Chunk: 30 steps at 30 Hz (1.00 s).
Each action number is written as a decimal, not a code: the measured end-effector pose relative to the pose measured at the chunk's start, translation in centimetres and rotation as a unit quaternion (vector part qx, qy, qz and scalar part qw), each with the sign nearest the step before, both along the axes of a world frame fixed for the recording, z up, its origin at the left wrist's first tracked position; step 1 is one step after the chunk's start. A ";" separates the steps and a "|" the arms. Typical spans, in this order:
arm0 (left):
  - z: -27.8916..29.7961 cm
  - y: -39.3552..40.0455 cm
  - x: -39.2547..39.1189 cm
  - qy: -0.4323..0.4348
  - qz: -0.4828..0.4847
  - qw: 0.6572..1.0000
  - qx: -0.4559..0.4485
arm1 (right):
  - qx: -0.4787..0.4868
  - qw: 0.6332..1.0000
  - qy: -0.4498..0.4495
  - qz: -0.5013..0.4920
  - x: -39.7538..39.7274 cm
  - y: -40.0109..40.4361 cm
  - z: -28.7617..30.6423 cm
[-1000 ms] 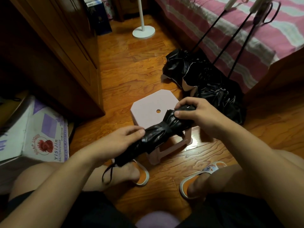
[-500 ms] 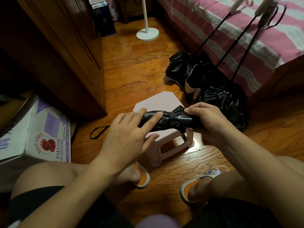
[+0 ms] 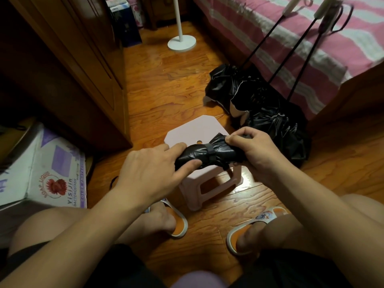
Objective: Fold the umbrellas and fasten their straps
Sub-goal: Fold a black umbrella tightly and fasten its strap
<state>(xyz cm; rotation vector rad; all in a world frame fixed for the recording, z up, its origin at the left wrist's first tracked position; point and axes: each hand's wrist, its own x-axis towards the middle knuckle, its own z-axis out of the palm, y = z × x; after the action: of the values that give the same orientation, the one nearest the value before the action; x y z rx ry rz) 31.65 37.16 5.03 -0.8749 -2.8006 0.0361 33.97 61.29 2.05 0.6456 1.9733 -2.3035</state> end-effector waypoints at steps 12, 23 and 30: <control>-0.7 0.6 0.6 0.000 0.051 0.998 0.042 | 0.079 0.996 0.019 -0.024 0.3 -0.8 0.2; 0.6 -1.1 -1.3 -0.160 -0.141 0.977 0.034 | 0.048 0.998 -0.034 -0.006 -0.2 0.4 0.0; 1.4 -2.1 -1.2 -0.199 -0.205 0.958 -0.014 | 0.017 0.997 -0.073 0.032 -0.3 0.6 0.1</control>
<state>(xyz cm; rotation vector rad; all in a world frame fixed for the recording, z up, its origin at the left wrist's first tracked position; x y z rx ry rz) 30.43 35.07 6.44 -1.6100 -2.9020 -0.1835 33.66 61.88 2.15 0.7213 1.9424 -2.1247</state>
